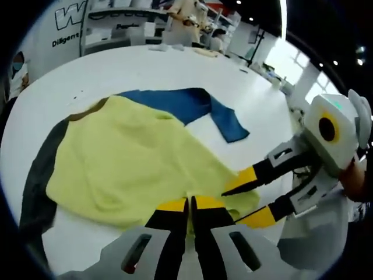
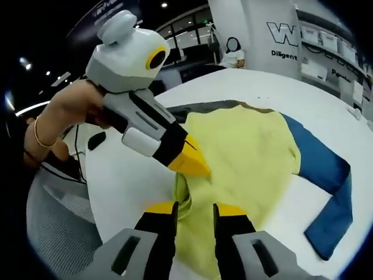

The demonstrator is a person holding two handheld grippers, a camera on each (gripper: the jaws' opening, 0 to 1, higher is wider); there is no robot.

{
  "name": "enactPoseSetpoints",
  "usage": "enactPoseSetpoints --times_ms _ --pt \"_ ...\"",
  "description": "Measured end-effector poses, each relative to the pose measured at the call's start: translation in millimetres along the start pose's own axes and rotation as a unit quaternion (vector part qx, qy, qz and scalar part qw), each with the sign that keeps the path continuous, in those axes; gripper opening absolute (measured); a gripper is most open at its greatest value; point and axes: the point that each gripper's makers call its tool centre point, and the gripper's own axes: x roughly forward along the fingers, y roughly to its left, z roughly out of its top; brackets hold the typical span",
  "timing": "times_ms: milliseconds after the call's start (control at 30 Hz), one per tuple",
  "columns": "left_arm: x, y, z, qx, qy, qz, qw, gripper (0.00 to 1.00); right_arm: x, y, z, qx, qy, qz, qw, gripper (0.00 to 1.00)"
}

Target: Fold the garment on the visible template until the final outline fits inside the template.

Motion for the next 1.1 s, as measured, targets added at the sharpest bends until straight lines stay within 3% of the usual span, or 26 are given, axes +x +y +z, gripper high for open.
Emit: enactPoseSetpoints --times_ms 267,600,833,1100 --pt "13.4 1.5 0.7 -0.004 0.002 -0.003 1.0 0.0 12.6 -13.5 -11.1 0.005 0.021 -0.019 0.9996 0.0" --pt "17.0 2.2 6.9 0.022 -0.02 -0.003 0.9996 0.03 16.5 -27.8 -24.9 0.0 0.046 -0.044 0.998 0.0" --pt "11.6 -3.6 15.8 0.059 -0.044 0.0 0.9973 0.19 16.1 -29.6 -25.3 0.002 0.049 -0.051 0.9975 0.0" --pt "-0.2 -8.4 14.1 0.07 -0.066 -0.008 0.9954 0.38 15.6 -30.9 -28.5 0.016 0.048 -0.052 0.9974 0.0"
